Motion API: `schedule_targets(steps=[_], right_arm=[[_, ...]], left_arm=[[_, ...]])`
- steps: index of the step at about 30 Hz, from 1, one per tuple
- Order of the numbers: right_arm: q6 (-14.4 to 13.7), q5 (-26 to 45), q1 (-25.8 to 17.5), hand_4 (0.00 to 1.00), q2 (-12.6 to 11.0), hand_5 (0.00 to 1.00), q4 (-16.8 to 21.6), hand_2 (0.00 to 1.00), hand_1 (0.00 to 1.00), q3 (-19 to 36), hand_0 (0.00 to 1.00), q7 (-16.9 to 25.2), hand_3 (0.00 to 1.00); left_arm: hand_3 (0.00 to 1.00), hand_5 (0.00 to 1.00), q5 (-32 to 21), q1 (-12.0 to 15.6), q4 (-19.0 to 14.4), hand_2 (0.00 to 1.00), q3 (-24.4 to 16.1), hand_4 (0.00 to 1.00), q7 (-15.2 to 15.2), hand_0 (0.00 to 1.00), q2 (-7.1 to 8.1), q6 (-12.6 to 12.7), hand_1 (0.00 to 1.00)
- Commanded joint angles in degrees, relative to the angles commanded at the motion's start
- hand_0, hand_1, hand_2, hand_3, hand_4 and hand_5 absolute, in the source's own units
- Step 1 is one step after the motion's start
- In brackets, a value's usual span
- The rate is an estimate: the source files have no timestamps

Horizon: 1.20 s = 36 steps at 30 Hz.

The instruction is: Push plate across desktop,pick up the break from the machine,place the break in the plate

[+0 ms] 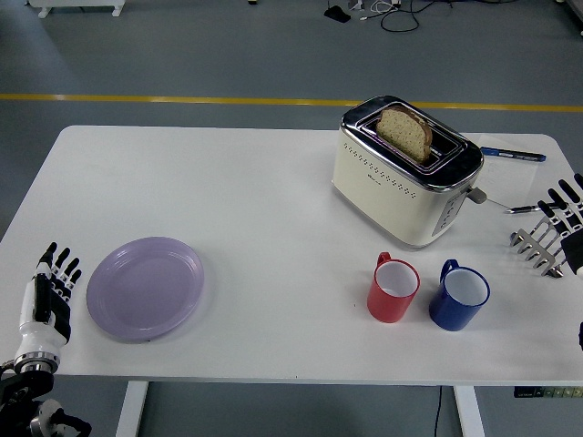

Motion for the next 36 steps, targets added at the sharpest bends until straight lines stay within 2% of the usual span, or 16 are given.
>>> schedule_targets(steps=[23, 36], right_arm=[[0.02, 0.09, 0.22, 0.449, 0.14, 0.566, -0.02, 0.641, 0.639, 0.35, 0.672, 0.03, 0.637], [0.03, 0.09, 0.45, 0.449, 0.17, 0.566, 0.04, 0.641, 0.639, 0.43, 0.672, 0.01, 0.638]], left_arm=[[0.974, 0.998, -0.65, -1.11, 1.26, 0.950, 2.53, 0.512, 0.36, 0.900, 0.24, -1.56, 0.904], [0.966, 0.998, -3.08, -1.50, 1.03, 0.949, 4.75, 0.513, 0.48, 0.890, 0.42, -2.65, 0.899]])
